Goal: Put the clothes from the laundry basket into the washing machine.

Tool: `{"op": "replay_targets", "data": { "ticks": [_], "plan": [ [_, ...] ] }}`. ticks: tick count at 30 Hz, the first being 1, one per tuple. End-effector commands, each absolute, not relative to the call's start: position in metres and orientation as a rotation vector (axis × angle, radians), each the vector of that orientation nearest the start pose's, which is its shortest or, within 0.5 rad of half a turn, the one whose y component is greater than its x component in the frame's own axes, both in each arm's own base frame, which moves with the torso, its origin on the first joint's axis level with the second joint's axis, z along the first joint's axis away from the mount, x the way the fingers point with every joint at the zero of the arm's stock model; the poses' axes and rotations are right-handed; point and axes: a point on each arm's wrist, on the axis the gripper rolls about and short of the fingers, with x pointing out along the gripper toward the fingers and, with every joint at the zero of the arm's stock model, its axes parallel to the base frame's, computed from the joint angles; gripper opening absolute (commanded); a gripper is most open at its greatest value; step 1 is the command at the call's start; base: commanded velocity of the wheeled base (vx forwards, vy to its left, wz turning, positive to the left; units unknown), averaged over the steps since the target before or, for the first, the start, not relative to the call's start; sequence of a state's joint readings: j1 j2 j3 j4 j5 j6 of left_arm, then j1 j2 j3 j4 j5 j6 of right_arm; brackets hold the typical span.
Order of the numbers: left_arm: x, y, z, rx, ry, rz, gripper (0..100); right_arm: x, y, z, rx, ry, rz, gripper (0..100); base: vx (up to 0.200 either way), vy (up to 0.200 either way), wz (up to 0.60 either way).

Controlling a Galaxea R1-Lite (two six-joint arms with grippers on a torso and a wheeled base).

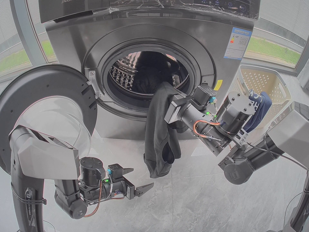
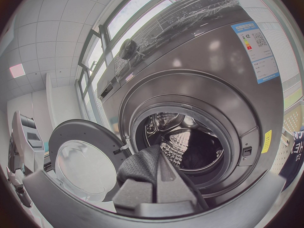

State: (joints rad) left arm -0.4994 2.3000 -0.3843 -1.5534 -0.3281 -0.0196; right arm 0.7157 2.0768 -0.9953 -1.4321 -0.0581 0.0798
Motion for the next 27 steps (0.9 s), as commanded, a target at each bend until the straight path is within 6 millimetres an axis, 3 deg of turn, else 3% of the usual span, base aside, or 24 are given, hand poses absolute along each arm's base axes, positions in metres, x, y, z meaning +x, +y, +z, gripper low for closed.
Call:
{"op": "replay_targets", "data": {
  "ticks": [1,13,23,27],
  "plan": [
    [0.268,-0.153,-0.01,0.014,0.4,-0.81,100,0.302,0.269,0.187,0.223,-0.308,0.651,0,0.0,0.0,0.0],
    [0.284,-0.149,-0.024,0.007,0.4,-0.775,100,0.324,0.291,0.19,0.24,-0.289,0.604,0,0.0,0.0,0.0],
    [0.306,-0.142,-0.022,-0.004,0.346,-0.732,100,0.328,0.294,0.206,0.293,-0.317,0.587,0,0.0,0.0,0.0],
    [0.312,-0.145,-0.034,-0.002,0.353,-0.73,100,0.326,0.295,0.209,0.3,-0.321,0.574,0,0.0,0.0,0.0]
  ]
}}
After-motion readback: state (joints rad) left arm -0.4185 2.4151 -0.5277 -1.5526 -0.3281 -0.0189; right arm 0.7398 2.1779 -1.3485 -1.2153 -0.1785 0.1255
